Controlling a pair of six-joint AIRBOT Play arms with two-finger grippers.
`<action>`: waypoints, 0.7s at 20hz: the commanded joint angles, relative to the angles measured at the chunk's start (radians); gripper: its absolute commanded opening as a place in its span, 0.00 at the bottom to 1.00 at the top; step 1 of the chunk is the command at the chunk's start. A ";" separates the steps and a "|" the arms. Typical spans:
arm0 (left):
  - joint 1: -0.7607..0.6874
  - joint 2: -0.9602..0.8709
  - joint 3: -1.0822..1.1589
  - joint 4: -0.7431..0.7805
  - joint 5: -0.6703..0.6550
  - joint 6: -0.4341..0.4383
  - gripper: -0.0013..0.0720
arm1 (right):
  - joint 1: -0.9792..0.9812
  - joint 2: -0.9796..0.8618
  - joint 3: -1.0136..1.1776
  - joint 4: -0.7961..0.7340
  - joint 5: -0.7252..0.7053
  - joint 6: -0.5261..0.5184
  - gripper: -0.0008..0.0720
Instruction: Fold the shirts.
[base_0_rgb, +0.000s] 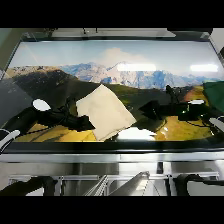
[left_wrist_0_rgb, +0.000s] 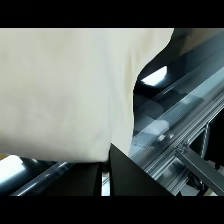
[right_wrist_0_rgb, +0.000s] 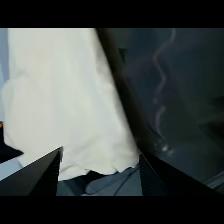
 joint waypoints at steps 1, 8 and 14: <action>0.019 -0.040 0.002 0.011 -0.044 0.035 0.04 | 0.003 -0.031 0.004 -0.089 -0.036 0.045 0.72; 0.020 -0.050 0.003 0.007 -0.049 0.061 0.04 | 0.173 -0.070 0.005 -0.019 -0.124 0.043 0.61; 0.020 -0.050 0.003 0.004 -0.065 0.063 0.04 | 0.205 -0.069 0.006 0.146 -0.080 -0.043 0.11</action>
